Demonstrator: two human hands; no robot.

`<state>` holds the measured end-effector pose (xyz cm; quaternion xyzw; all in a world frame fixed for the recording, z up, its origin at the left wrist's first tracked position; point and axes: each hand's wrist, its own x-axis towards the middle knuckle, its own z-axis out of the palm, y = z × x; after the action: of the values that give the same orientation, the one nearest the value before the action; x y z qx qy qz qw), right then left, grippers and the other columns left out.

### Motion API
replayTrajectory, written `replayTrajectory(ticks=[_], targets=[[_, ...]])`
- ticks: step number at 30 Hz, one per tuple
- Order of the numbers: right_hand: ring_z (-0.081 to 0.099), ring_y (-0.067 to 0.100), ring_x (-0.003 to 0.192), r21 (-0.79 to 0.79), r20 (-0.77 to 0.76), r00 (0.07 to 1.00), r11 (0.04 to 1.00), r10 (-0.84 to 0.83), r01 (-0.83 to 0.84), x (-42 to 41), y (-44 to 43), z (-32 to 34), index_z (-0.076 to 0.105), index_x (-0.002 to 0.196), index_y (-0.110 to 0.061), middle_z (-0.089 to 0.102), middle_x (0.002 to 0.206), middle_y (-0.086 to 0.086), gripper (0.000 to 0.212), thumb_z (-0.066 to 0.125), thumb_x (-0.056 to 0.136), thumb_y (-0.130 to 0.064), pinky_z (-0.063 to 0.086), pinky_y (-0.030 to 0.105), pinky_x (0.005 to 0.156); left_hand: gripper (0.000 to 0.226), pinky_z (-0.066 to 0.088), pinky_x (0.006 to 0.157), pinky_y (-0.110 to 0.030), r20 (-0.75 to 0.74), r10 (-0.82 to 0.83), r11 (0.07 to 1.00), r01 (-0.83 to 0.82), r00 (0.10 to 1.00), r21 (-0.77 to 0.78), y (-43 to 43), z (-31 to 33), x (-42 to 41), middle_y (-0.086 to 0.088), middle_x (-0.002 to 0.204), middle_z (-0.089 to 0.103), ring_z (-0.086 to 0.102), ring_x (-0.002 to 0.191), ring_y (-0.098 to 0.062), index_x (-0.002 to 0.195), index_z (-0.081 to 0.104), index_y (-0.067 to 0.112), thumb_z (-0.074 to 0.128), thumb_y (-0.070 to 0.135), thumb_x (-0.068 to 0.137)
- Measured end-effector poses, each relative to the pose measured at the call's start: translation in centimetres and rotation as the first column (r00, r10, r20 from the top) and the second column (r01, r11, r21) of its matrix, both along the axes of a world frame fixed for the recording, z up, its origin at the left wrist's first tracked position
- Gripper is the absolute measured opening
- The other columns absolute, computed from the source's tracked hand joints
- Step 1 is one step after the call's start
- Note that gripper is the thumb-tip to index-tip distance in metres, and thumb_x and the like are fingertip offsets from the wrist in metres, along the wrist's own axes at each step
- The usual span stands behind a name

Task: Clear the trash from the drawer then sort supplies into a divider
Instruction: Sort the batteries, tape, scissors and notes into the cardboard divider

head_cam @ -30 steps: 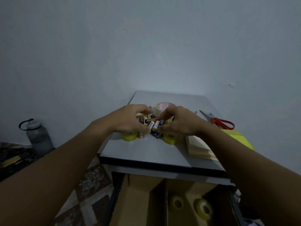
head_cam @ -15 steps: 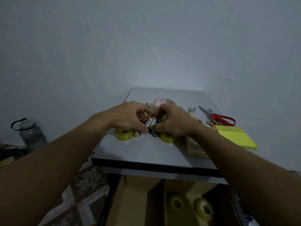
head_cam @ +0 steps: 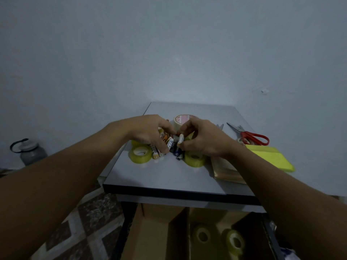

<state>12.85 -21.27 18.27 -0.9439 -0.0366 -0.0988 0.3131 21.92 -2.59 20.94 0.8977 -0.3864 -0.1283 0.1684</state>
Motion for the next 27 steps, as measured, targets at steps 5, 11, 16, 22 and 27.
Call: replayTrajectory(ticks=[5, 11, 16, 22, 27], targets=[[0.062, 0.018, 0.096, 0.014, 0.000, 1.000, 1.000, -0.006, 0.006, 0.2, -0.2, -0.1, 0.057, 0.113, -0.023, 0.061, 0.110, -0.001, 0.049, 0.082, 0.073, -0.032, 0.057, 0.042, 0.087, 0.056, 0.051, 0.086, -0.032, 0.064, -0.026, 0.998, 0.022, 0.998, 0.065, -0.6, -0.3, 0.5, 0.012, 0.116, 0.056, 0.057, 0.096, -0.007, 0.118, 0.068, 0.040, 0.087, 0.045, 0.065], [0.063, 0.018, 0.096, 0.028, -0.003, 1.000, 1.000, 0.008, -0.008, 0.1, -0.4, -0.2, 0.057, 0.114, -0.022, 0.063, 0.108, -0.001, 0.047, 0.081, 0.075, -0.031, 0.057, 0.043, 0.088, 0.051, 0.053, 0.084, -0.034, 0.172, -0.051, 0.998, 0.042, 0.984, 0.052, -0.9, -0.9, 0.6, 0.010, 0.113, 0.059, 0.058, 0.095, -0.010, 0.115, 0.068, 0.042, 0.085, 0.043, 0.066], [0.064, 0.021, 0.094, 0.032, 0.014, 1.000, 0.999, 0.019, -0.020, 0.0, -0.5, -0.3, 0.058, 0.111, -0.020, 0.064, 0.105, 0.001, 0.043, 0.081, 0.075, -0.030, 0.057, 0.045, 0.086, 0.050, 0.053, 0.082, -0.032, 0.236, -0.063, 0.998, 0.056, 0.970, 0.036, -0.8, -1.3, 0.6, 0.009, 0.108, 0.062, 0.060, 0.092, -0.009, 0.115, 0.068, 0.040, 0.084, 0.045, 0.067], [0.064, 0.019, 0.093, 0.027, 0.029, 1.000, 1.000, 0.011, -0.012, 0.3, -0.7, -0.4, 0.059, 0.110, -0.021, 0.064, 0.106, -0.001, 0.045, 0.081, 0.073, -0.033, 0.057, 0.046, 0.085, 0.052, 0.043, 0.068, -0.022, 0.201, -0.079, 0.996, 0.071, 0.976, 0.044, -0.6, -1.0, 0.5, 0.015, 0.095, 0.059, 0.058, 0.080, -0.004, 0.117, 0.067, 0.036, 0.086, 0.039, 0.069], [0.065, 0.019, 0.092, 0.045, 0.036, 0.999, 0.999, 0.015, -0.017, 0.4, -0.7, -0.4, 0.059, 0.110, -0.021, 0.064, 0.104, -0.001, 0.044, 0.081, 0.073, -0.032, 0.058, 0.046, 0.084, 0.044, 0.039, 0.063, -0.021, 0.217, -0.093, 0.996, 0.088, 0.972, 0.033, -0.6, -0.9, 0.5, 0.016, 0.081, 0.055, 0.055, 0.071, -0.003, 0.112, 0.068, 0.035, 0.085, 0.037, 0.071]])
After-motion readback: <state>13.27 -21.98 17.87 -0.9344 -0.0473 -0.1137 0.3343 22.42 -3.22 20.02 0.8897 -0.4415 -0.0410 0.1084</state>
